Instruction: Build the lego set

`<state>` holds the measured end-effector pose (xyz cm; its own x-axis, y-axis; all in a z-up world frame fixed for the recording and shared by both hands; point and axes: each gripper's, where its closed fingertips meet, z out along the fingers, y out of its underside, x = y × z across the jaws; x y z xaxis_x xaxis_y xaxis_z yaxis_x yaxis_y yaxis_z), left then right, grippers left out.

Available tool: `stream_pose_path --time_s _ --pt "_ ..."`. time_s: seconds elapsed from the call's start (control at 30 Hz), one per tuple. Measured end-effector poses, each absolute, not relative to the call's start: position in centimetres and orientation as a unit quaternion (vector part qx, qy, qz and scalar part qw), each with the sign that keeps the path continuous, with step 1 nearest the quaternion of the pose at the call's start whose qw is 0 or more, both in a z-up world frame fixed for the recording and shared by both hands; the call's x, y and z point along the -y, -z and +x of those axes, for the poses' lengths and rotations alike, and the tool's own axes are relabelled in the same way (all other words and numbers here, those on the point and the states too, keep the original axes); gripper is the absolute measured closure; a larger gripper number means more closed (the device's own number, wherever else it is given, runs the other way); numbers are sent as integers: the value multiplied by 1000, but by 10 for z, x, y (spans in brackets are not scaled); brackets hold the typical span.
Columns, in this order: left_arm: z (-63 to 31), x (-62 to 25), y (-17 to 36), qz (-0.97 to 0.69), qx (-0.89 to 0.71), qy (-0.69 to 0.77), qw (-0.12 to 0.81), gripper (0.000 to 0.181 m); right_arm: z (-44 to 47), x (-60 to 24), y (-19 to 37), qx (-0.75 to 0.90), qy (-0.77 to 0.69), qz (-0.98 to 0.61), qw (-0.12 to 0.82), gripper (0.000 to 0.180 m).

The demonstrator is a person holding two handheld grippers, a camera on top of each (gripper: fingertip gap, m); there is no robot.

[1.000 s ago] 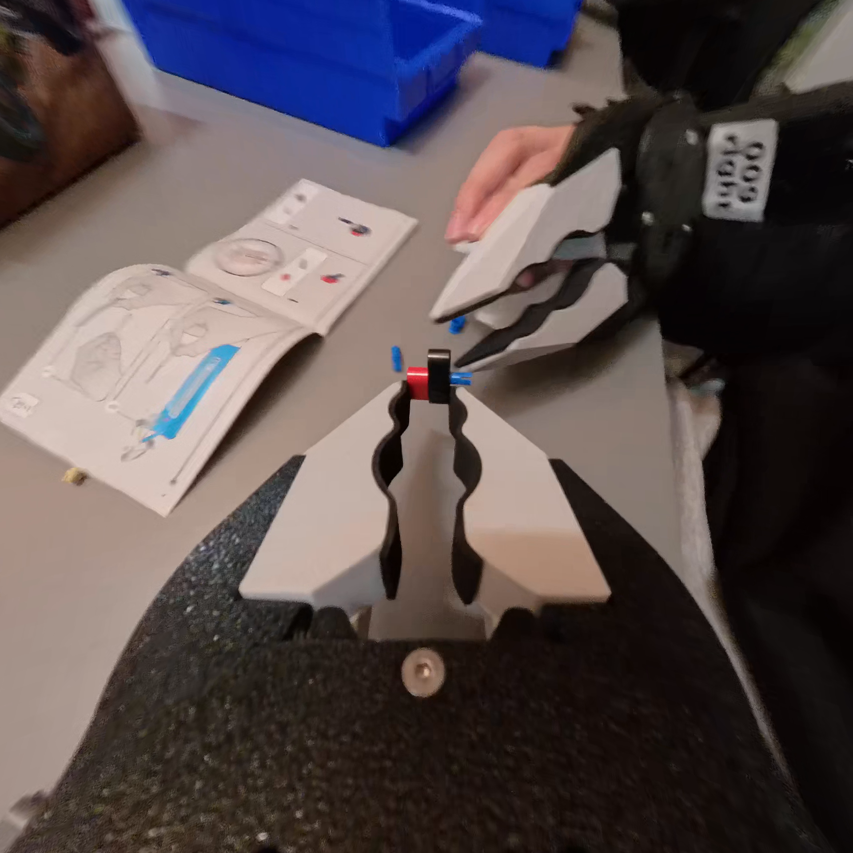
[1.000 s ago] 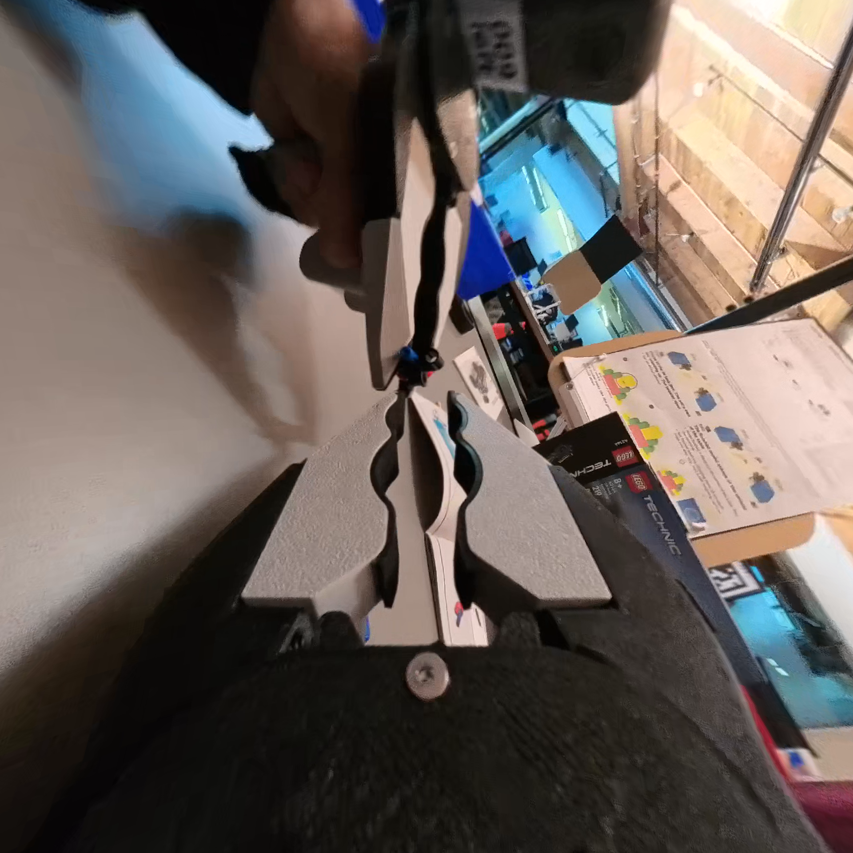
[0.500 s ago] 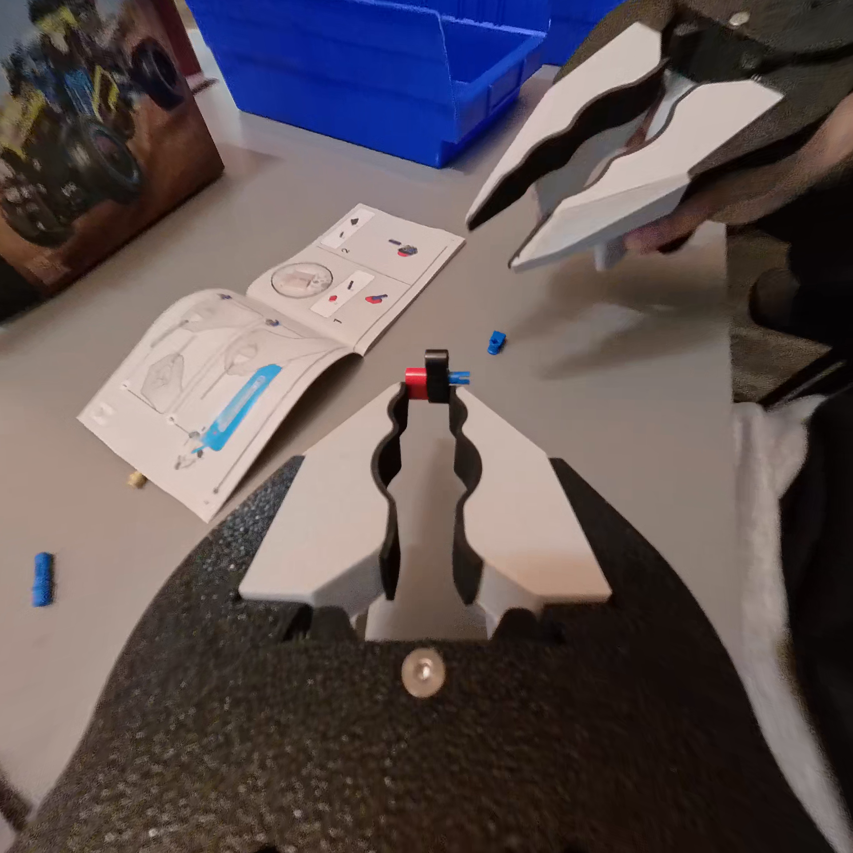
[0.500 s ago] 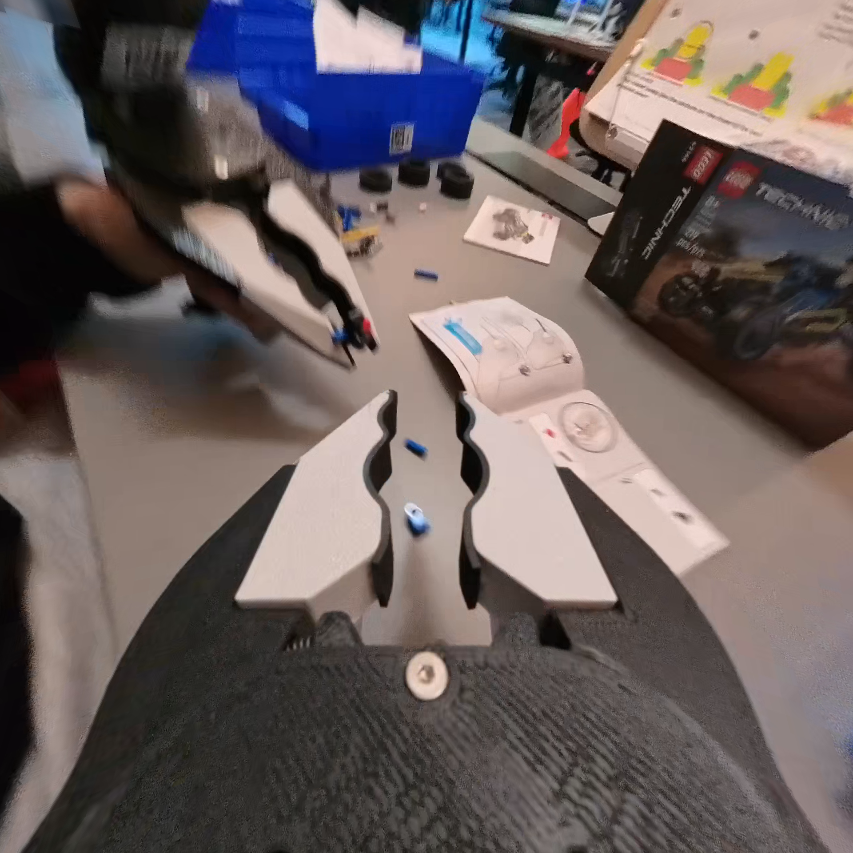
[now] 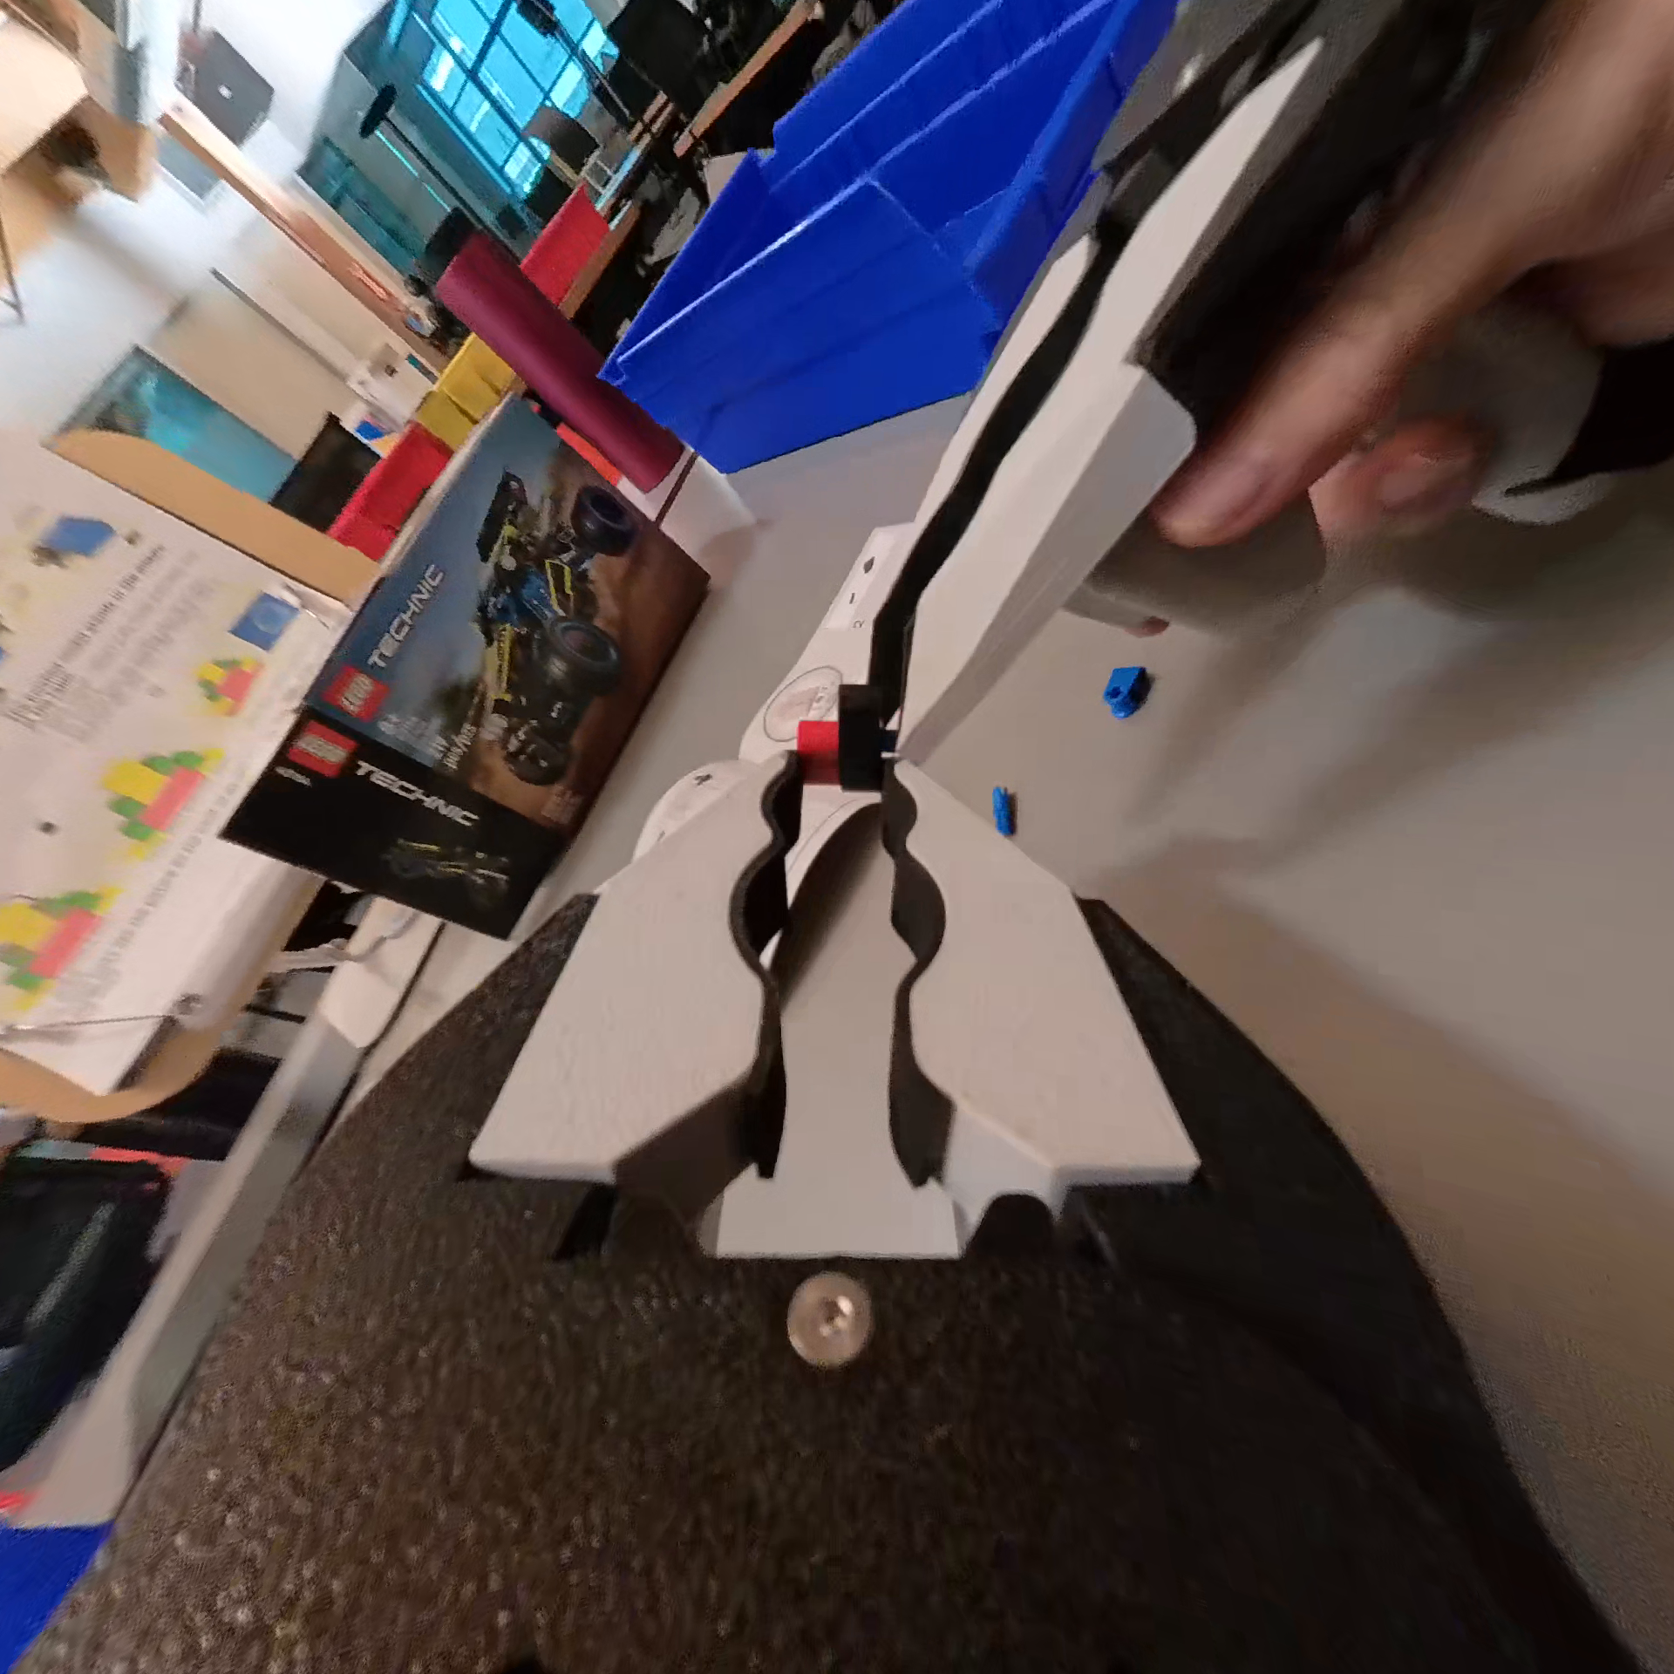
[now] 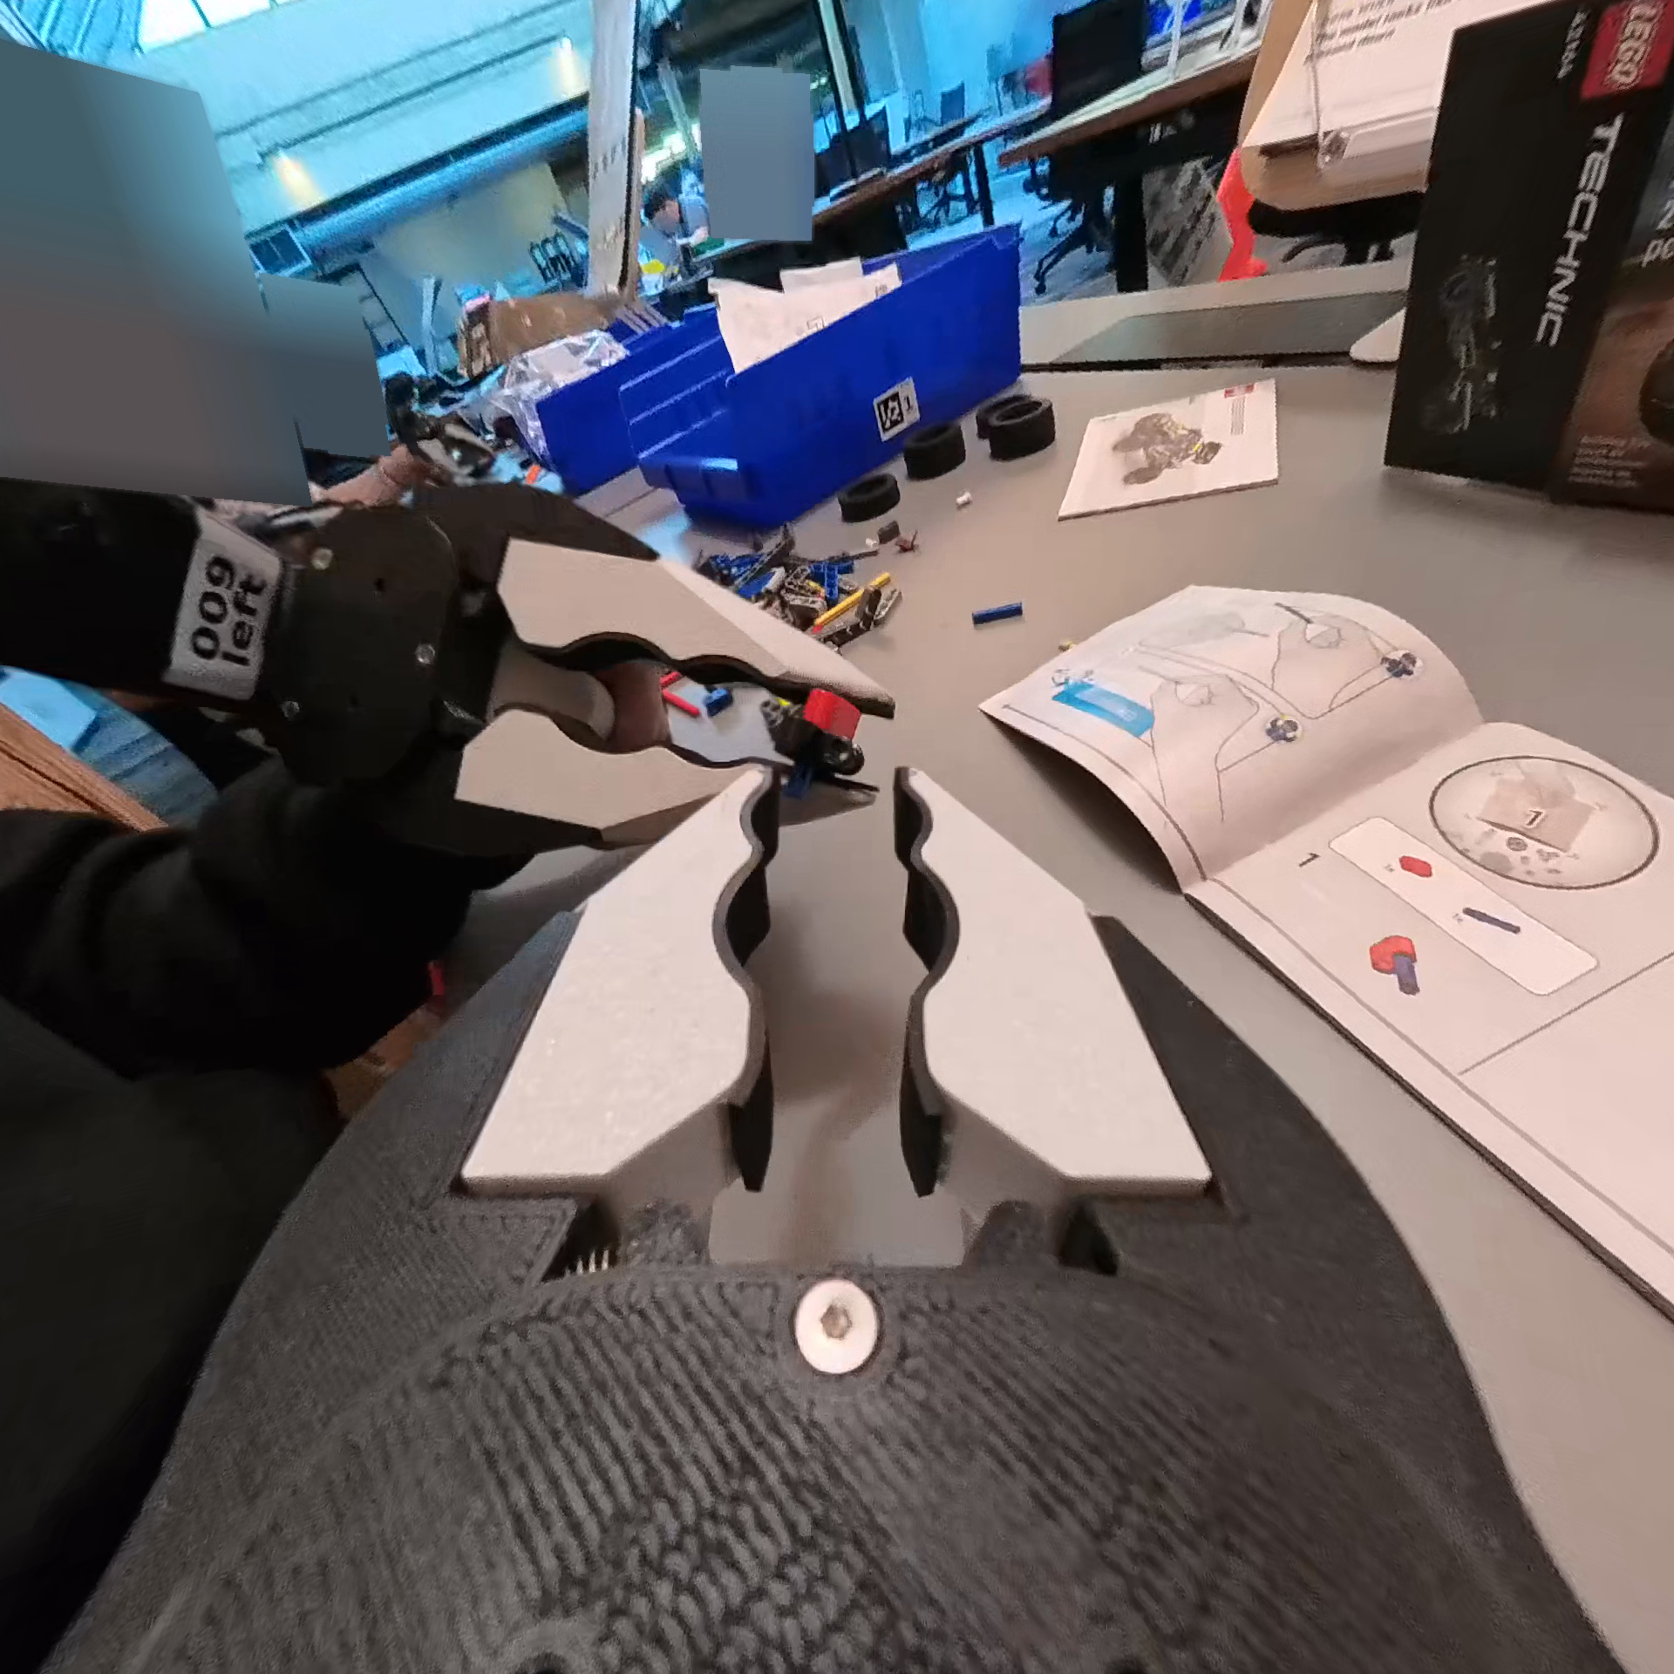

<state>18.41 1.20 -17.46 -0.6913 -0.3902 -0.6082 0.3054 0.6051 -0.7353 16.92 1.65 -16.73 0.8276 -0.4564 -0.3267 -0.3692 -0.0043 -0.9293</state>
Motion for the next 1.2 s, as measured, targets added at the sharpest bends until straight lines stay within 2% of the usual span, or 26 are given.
stream_pose_path --time_s 0.07,0.23,0.43,0.5,0.63,0.7,0.77,0.83,0.9,0.93,1.1,1.13,1.2 --pt "186 -13 174 -13 -802 423 422 166 168 -18 167 -281 42 -710 644 166" --pt "186 -12 169 -1 -791 410 454 166 170 -16 161 -259 92 -711 647 162" --pt "186 -12 171 12 -794 401 456 166 170 -16 164 -243 101 -713 649 166" --pt "179 -9 176 26 -807 423 412 156 168 -14 166 -222 92 -721 650 166" --pt "153 -8 172 2 -815 532 229 146 152 -12 158 -161 46 -718 675 166" --pt "143 -10 165 -10 -798 584 151 146 142 -14 153 -141 9 -713 687 166" --pt "130 -11 157 1 -775 625 90 157 130 -17 153 -119 -28 -714 689 167" --pt "125 -12 154 4 -769 635 66 166 126 -20 156 -116 -44 -718 685 167" --pt "124 -14 160 2 -783 620 53 166 124 -20 155 -111 -51 -717 686 167" --pt "124 -15 163 4 -790 611 51 168 124 -20 153 -113 -52 -712 692 176" --pt "129 -14 169 -1 -802 593 70 173 127 -21 150 -128 -68 -698 701 177" --pt "131 -13 170 -10 -804 590 70 174 128 -21 152 -131 -62 -704 695 174" --pt "132 -13 176 -9 -814 577 70 174 136 -18 160 -124 4 -736 665 156"
